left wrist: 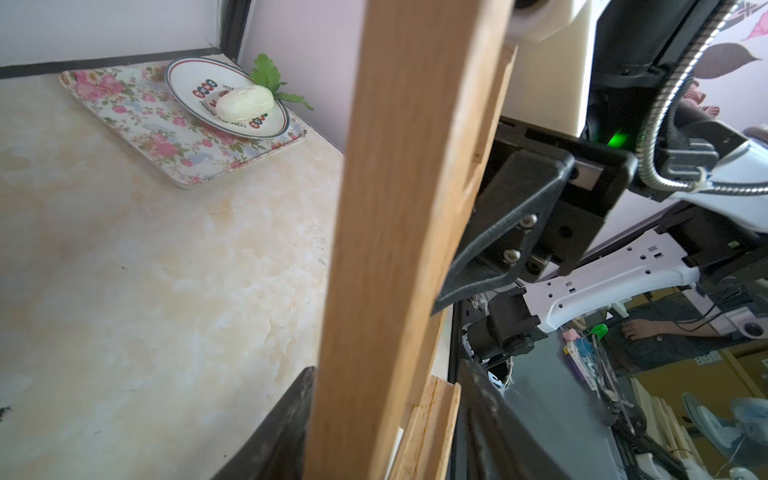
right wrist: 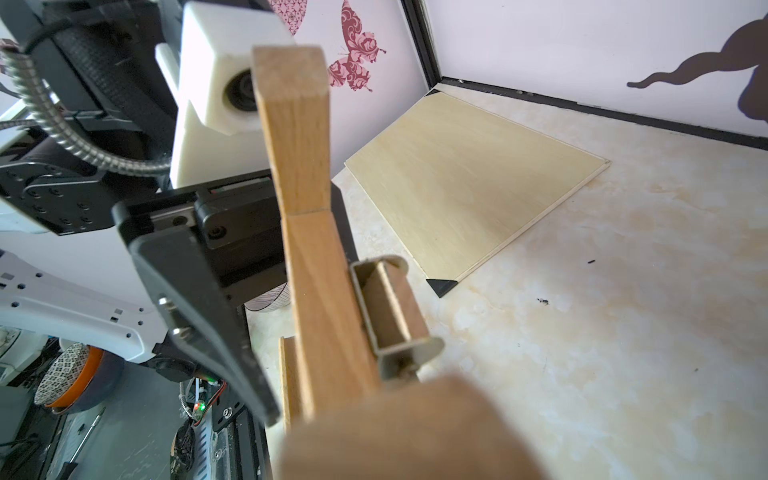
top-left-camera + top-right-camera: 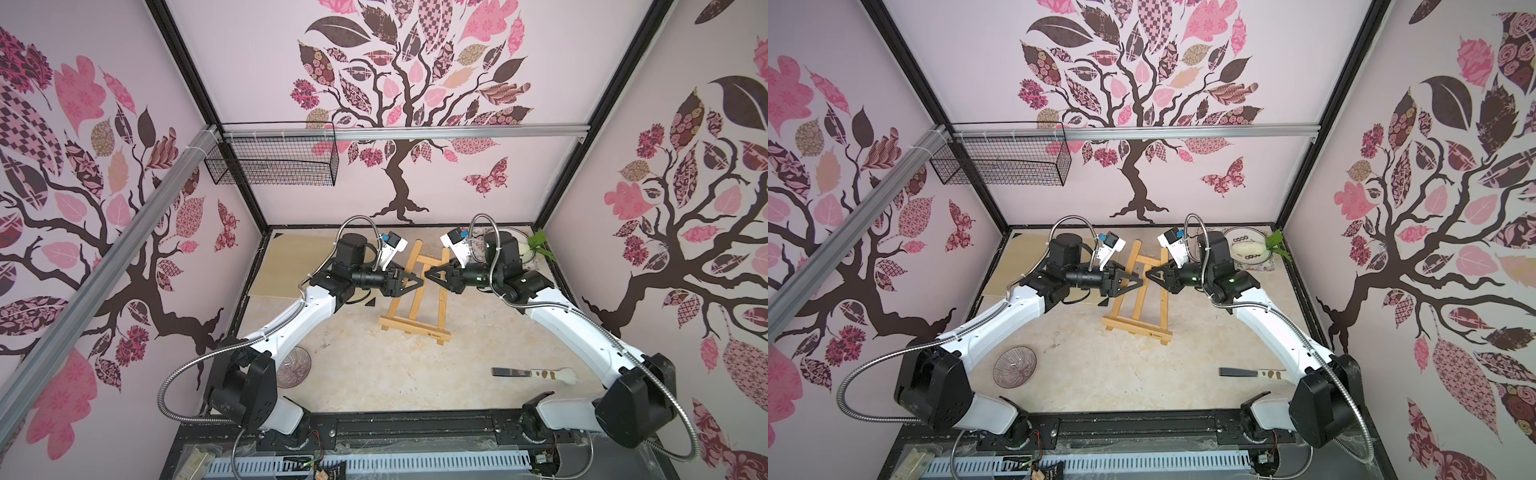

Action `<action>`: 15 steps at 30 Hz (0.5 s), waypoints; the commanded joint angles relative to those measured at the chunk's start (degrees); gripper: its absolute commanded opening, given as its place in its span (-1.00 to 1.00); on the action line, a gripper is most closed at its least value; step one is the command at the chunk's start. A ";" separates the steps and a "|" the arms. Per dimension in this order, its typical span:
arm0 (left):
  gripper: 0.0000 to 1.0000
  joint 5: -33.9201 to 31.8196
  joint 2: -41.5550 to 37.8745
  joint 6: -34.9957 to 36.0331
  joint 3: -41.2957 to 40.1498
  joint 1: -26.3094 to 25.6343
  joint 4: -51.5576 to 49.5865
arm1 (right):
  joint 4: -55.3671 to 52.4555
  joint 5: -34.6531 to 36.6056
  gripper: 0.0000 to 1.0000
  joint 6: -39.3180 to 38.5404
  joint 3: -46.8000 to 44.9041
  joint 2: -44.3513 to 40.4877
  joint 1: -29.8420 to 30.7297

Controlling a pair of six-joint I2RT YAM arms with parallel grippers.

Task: Disassemble the easel
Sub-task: Fold up the easel.

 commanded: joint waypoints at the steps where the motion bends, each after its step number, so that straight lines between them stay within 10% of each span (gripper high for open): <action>1: -0.06 3.92 1.76 -2.09 3.49 0.12 3.11 | 4.07 -3.07 -0.88 0.38 4.39 0.97 0.02; 11: -0.94 6.25 2.52 -4.05 3.68 0.06 4.95 | 3.94 -4.42 -0.86 0.74 6.82 3.42 0.00; 15: -1.00 6.03 2.54 -4.64 3.68 0.06 4.95 | 3.72 -2.91 -0.46 0.87 6.82 3.43 -0.03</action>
